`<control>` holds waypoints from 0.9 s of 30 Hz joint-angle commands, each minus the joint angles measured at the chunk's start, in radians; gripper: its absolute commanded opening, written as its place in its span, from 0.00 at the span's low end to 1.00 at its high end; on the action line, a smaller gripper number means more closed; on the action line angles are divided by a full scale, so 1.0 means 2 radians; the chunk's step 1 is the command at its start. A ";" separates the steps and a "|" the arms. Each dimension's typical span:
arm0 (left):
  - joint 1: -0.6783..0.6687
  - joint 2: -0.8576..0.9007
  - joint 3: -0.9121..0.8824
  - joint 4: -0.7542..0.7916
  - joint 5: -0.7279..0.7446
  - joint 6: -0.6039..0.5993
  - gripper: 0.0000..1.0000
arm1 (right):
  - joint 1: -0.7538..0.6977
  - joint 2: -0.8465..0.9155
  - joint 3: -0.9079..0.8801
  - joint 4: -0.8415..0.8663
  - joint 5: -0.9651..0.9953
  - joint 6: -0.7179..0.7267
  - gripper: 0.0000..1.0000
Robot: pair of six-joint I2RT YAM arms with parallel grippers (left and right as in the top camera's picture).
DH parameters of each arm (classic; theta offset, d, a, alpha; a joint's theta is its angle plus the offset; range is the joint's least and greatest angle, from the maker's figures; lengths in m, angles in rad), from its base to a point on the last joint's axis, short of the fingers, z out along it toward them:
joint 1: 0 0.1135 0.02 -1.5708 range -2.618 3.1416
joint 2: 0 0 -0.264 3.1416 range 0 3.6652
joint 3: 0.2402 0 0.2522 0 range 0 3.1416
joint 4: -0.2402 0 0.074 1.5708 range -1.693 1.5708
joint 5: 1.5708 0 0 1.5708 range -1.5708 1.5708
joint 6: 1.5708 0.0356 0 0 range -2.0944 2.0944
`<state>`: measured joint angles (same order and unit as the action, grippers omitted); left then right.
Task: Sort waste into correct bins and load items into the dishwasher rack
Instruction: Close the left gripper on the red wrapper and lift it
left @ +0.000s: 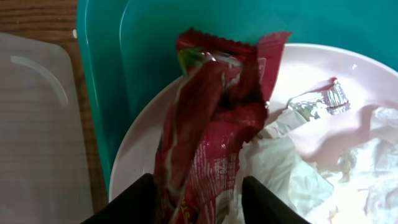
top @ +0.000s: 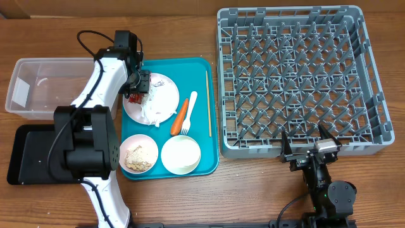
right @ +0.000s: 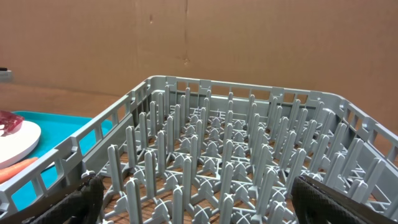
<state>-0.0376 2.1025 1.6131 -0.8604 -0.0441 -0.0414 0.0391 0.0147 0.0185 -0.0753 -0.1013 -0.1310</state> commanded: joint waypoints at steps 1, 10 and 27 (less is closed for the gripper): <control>-0.001 0.006 0.009 0.006 -0.009 0.010 0.41 | -0.002 -0.006 -0.005 0.002 -0.003 0.000 1.00; 0.000 0.006 0.014 0.006 -0.010 0.010 0.46 | -0.002 -0.006 -0.005 0.002 -0.003 0.000 1.00; 0.000 0.006 0.024 0.004 -0.043 0.010 0.43 | -0.002 -0.006 -0.005 0.002 -0.003 0.000 1.00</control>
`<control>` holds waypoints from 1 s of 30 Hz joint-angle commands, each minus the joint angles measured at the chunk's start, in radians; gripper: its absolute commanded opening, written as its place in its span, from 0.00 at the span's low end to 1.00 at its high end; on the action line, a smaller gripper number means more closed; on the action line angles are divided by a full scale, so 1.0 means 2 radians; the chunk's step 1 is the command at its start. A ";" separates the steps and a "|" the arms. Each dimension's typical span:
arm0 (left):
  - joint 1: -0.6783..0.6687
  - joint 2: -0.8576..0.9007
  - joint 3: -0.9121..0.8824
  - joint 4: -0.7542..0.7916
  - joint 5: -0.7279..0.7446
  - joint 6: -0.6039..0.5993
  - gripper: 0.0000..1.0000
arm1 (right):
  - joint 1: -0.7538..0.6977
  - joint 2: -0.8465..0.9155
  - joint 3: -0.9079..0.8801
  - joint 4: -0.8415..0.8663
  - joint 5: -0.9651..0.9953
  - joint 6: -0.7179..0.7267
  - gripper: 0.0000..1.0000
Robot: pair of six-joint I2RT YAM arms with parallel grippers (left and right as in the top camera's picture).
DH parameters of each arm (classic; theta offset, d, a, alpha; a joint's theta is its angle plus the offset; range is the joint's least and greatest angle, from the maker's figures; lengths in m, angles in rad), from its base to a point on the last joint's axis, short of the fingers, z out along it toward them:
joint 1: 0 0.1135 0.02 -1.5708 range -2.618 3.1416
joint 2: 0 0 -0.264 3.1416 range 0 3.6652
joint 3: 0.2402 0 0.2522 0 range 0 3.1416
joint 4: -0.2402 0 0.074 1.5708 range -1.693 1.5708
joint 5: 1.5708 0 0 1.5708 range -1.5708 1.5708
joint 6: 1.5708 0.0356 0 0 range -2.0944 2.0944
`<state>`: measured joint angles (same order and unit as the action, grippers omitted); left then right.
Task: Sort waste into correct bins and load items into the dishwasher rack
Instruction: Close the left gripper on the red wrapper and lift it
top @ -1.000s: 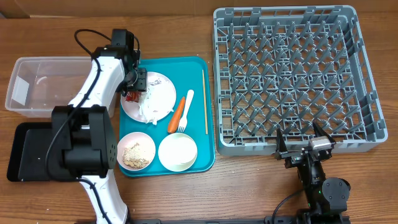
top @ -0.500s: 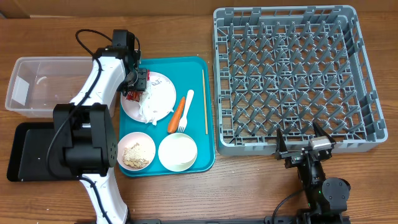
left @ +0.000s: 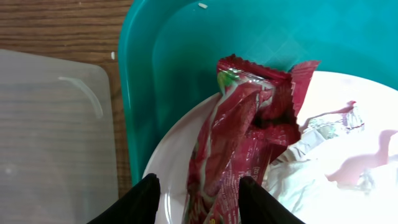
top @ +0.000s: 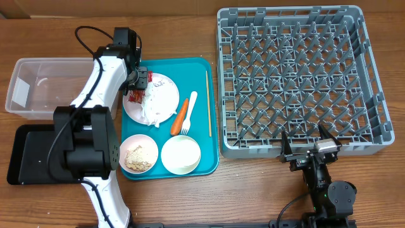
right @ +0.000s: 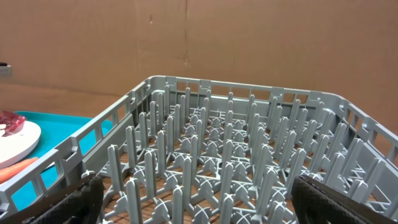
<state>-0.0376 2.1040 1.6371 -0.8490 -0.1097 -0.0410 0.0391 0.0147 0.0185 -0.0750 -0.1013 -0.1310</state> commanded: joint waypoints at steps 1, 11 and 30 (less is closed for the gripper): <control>0.000 0.006 0.012 -0.001 -0.010 0.010 0.41 | -0.002 -0.006 -0.005 0.002 -0.003 0.000 1.00; 0.000 0.006 0.012 -0.006 -0.010 0.010 0.35 | -0.002 -0.006 -0.005 0.002 -0.003 0.000 1.00; 0.000 0.006 0.012 -0.007 -0.010 0.010 0.18 | -0.002 -0.006 -0.005 0.002 -0.003 0.000 1.00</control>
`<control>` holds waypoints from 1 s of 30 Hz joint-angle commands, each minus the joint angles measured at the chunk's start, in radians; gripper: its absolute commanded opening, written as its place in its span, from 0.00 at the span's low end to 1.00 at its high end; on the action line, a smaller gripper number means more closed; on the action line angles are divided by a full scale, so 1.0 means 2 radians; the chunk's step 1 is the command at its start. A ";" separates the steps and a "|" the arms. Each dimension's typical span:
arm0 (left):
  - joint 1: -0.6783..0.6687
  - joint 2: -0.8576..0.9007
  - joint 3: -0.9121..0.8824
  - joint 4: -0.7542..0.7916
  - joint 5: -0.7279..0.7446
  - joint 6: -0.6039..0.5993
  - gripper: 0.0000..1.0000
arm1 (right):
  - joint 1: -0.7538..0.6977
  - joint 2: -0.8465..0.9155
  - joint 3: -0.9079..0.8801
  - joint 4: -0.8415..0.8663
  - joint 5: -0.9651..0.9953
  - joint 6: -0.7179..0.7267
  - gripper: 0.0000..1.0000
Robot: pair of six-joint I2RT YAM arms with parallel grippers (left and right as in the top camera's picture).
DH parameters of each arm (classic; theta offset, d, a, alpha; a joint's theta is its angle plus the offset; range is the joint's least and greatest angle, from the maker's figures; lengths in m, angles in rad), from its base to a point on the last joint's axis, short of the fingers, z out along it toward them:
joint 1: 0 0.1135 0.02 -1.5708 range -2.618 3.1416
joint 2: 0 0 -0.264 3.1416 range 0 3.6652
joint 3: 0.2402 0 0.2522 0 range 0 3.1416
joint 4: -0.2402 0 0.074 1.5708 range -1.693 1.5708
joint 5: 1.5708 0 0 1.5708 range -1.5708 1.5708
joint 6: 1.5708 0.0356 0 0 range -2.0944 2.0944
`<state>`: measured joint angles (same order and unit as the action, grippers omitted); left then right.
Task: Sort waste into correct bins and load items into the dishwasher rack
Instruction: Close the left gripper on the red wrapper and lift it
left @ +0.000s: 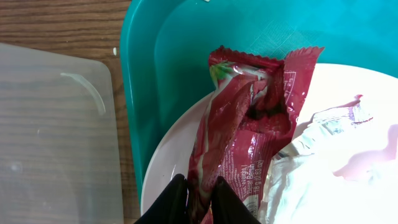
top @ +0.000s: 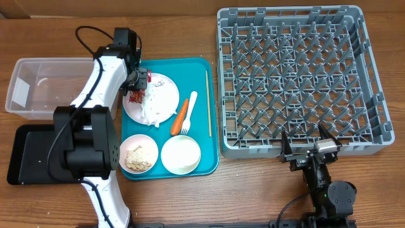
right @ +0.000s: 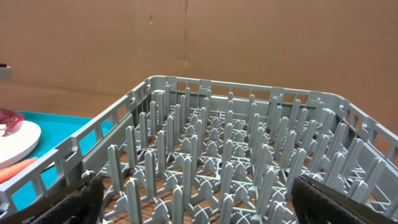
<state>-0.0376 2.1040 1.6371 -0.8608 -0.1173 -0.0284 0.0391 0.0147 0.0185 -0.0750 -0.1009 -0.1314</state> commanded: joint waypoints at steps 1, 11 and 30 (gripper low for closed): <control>0.000 0.006 0.012 -0.001 -0.007 0.003 0.18 | -0.002 -0.006 -0.005 0.002 -0.003 0.000 1.00; -0.001 0.006 0.012 -0.003 -0.008 0.003 0.24 | -0.002 -0.006 -0.005 0.002 -0.003 0.000 1.00; -0.001 0.006 0.012 -0.013 -0.008 0.003 0.38 | -0.002 -0.006 -0.005 0.002 -0.003 0.000 1.00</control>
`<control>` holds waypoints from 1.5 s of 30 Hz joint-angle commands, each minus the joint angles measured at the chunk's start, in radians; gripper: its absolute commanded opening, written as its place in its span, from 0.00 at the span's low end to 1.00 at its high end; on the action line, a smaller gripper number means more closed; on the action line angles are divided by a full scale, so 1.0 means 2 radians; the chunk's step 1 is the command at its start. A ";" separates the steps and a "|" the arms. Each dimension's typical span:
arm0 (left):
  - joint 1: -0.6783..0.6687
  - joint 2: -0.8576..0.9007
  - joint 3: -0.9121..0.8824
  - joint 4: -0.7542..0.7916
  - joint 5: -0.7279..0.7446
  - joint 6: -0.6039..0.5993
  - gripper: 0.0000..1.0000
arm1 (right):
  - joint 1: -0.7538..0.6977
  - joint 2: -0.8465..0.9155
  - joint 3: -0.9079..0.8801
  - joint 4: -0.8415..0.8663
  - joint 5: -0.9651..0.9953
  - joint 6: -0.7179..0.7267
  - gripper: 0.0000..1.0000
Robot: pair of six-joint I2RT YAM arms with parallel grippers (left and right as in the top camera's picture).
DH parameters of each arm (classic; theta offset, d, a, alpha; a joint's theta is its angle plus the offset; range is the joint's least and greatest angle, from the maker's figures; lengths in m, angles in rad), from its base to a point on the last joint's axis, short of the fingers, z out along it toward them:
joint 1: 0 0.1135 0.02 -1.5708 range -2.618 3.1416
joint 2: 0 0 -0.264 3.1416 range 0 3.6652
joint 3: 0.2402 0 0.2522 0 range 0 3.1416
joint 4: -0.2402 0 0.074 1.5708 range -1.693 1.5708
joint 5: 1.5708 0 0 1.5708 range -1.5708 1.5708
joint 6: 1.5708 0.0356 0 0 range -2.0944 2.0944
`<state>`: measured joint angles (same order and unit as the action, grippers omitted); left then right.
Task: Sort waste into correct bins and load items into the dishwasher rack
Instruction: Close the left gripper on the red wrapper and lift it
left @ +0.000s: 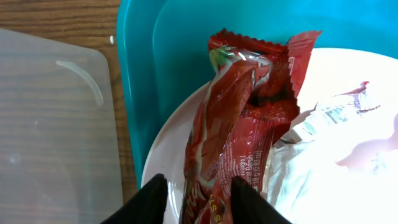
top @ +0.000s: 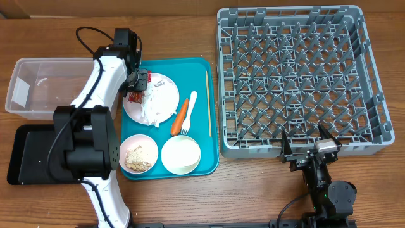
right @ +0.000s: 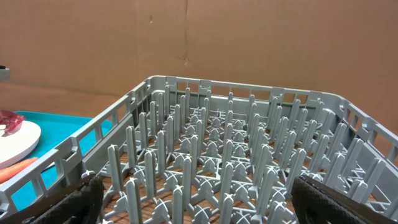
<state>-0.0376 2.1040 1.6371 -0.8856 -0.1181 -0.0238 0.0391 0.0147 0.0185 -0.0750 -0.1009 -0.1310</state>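
Observation:
A red snack wrapper [left: 242, 124] lies on the left rim of a white plate [top: 166, 95] on the teal tray [top: 202, 66], beside crumpled white napkins [left: 323, 155]. My left gripper [left: 198, 190] is open, one finger on each side of the wrapper's lower end. From overhead the left gripper [top: 138, 82] sits at the plate's left edge. The grey dishwasher rack [top: 297, 76] stands at the right. My right gripper [right: 199, 199] is open and empty at the rack's near edge.
A clear plastic bin [top: 38, 85] sits left of the tray, with a black bin [top: 31, 152] in front of it. On the tray lie a carrot [top: 180, 116], a white fork [top: 188, 114], a chopstick [top: 208, 101], a bowl of food [top: 139, 155] and an empty bowl [top: 181, 154].
My left gripper was shut on the wrapper's lower end; now its fingers stand apart on either side of it. The wrapper still lies on the plate. The right arm has not moved.
My left gripper was open close over the wrapper on the plate, then still open a little higher. It then pinched the wrapper's lower end, and now it is open again around it. The wrapper has stayed on the plate and the right arm has stayed still.

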 commanded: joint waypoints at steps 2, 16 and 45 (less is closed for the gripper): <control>-0.001 0.006 0.012 0.000 -0.008 0.001 0.40 | -0.002 -0.006 -0.005 0.002 -0.003 0.000 1.00; -0.001 0.006 0.012 -0.003 -0.008 0.001 1.00 | -0.002 -0.006 -0.005 0.002 -0.003 0.000 1.00; -0.001 0.005 0.132 -0.083 -0.008 0.000 0.04 | -0.002 -0.006 -0.005 0.002 -0.003 0.000 1.00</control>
<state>-0.0376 2.1063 1.8126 -1.0271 -0.1249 -0.0223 0.0391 0.0147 0.0185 -0.0750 -0.1017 -0.1310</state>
